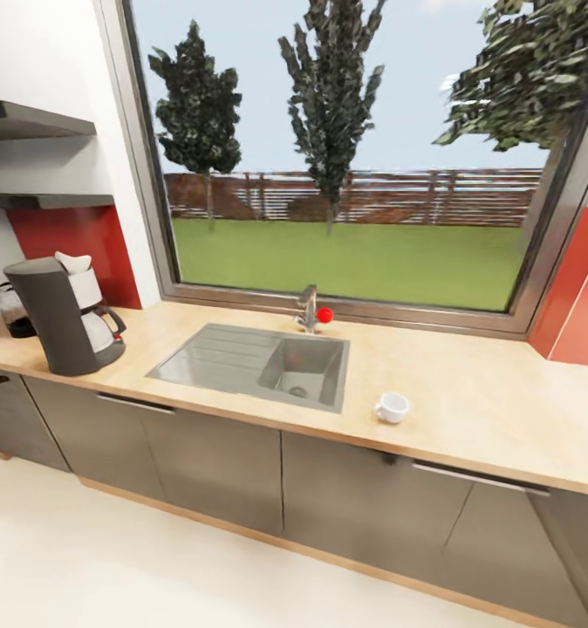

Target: Set up a coffee station on the kitchen countertop: keep the coffee maker on the countertop, move the bottle of coffee from the kitchen shelf to the counter next to the coffee maker, place a paper coffee filter on top of the coffee maker, put the saucer next to the coffee maker with the coffee cup on the saucer, and place the electric kettle next to the coffee maker.

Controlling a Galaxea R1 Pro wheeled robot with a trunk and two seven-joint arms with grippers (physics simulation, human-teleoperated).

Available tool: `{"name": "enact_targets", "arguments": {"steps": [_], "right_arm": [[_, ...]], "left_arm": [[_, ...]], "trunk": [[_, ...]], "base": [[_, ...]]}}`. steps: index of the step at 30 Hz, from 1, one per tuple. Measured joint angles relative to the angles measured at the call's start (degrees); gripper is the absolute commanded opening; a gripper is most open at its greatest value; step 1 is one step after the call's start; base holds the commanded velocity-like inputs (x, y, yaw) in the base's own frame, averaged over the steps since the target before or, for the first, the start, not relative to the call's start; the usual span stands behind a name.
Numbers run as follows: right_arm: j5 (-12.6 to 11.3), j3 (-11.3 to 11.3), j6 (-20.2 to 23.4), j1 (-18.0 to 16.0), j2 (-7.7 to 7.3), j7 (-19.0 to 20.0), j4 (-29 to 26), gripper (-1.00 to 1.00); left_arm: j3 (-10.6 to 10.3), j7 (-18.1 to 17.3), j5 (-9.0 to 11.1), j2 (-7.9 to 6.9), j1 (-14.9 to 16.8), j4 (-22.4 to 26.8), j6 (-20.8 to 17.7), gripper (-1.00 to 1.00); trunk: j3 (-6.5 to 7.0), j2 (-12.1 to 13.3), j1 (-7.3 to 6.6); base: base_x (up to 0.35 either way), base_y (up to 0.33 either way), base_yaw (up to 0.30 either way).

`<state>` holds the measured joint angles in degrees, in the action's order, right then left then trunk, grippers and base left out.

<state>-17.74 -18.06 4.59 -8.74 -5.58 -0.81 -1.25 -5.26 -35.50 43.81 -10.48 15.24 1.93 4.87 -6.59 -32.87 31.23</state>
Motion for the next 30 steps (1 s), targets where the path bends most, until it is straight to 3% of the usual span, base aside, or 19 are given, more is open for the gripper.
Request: {"name": "enact_targets", "arguments": {"steps": [3, 6, 16, 24, 30], "right_arm": [[3.33, -0.06, -0.34, 0.30, 0.11, -0.05, -0.02, 1.00], [4.66, -0.13, -0.43, 0.38, 0.14, -0.01, -0.02, 1.00], [4.70, -0.10, -0.70, 0.40, 0.25, 0.02, -0.10, 1.00], [4.54, -0.02, -3.39, 0.41, 0.28, 0.03, -0.17, 1.00], [4.58, -0.06, -3.62, 0.40, 0.24, 0.22, -0.17, 1.00]], "left_arm": [[0.01, 0.00, 0.00, 0.02, 0.00, -0.01, -0.01, -1.00], [0.01, -0.04, -0.01, 0.03, 0.00, -0.02, -0.01, -1.00], [0.00, 0.00, 0.10, -0.03, -0.74, 0.06, -0.01, -1.00], [0.01, 0.00, 0.00, 0.03, -0.87, 0.07, 0.02, -1.00], [0.01, -0.04, 0.04, 0.09, -0.97, 0.09, 0.24, -1.00]], "trunk": [[-0.05, 0.00, 0.00], [-0.06, 0.00, 0.00], [-0.06, 0.00, 0.00], [-0.06, 0.00, 0.00], [-0.06, 0.01, 0.01]], "base": [[0.289, 0.190, 0.082], [0.286, 0.197, 0.011], [0.274, 0.212, 0.001], [0.248, 0.227, 0.004], [0.218, 0.237, 0.231]]}}
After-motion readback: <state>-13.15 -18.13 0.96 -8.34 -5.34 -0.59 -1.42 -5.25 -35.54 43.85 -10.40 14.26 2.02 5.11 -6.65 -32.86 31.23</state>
